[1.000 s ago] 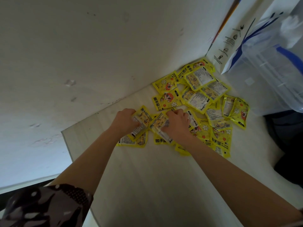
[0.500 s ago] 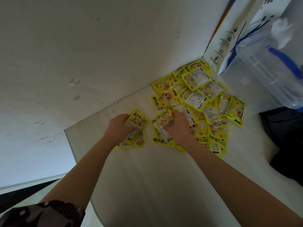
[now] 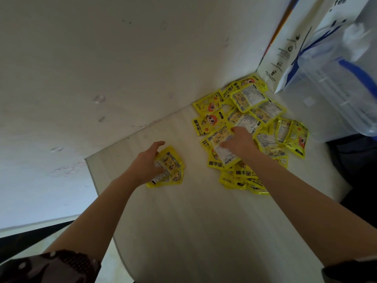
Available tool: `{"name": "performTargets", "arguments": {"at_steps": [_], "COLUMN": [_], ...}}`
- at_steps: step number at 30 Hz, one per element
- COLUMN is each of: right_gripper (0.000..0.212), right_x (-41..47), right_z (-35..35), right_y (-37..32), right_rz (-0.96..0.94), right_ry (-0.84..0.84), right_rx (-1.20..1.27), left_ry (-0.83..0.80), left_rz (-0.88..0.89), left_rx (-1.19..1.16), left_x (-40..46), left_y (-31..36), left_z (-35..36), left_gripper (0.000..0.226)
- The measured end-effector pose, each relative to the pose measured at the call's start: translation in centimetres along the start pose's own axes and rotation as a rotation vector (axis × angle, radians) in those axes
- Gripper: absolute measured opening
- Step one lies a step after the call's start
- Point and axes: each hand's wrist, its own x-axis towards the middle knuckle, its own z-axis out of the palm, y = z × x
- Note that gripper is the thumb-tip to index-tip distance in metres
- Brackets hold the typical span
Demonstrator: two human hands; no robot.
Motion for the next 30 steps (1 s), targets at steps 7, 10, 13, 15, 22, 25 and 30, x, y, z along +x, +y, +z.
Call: {"name": "performTargets", "arguments": {"at_steps": [7, 10, 13, 15, 22, 25, 30], "right_gripper": [0.052, 0.043, 0.036, 0.037, 0.029, 0.024, 0.018], "right_x": [1.2, 1.5, 1.4, 1.1, -0.5, -1.2, -3.5], "right_z": [0.9, 1.7, 1.9, 1.8, 1.8, 1.5, 1.2], "right_y": [-0.9, -0.7, -0.5, -0.4, 0.7, 1.3, 2.5], "right_rz": [-0.011, -0.050, -0.102, -0.125, -0.183, -0.201, -0.215], "right_ry": [-0.064, -0.019, 0.007, 0.024, 0.171, 0.182, 0.178], "right_rx": [-0.105, -0.126, -0.143, -0.150, -0.203, -0.177, -0.033], "left_ry": [0.004, -0.008, -0.007, 0.011, 0.068, 0.099, 0.156], "left_rz": [-0.007, -0.007, -0.028, -0.052, -0.105, -0.105, -0.141], "left_rx": [0.240, 0.239, 0.234, 0.223, 0.117, 0.074, -0.153], "left_x": [1.3, 1.3, 1.1, 0.8, -0.9, -2.0, -4.1], "left_y": [0.2, 0.3, 0.1, 0.1, 0.7, 0.8, 1.3], "left_z": [0.1, 0.3, 0.6, 0.8, 1.3, 1.6, 2.7], "left_gripper": [0.048, 0.049, 0.047, 0.048, 0.046, 0.042, 0.044]}}
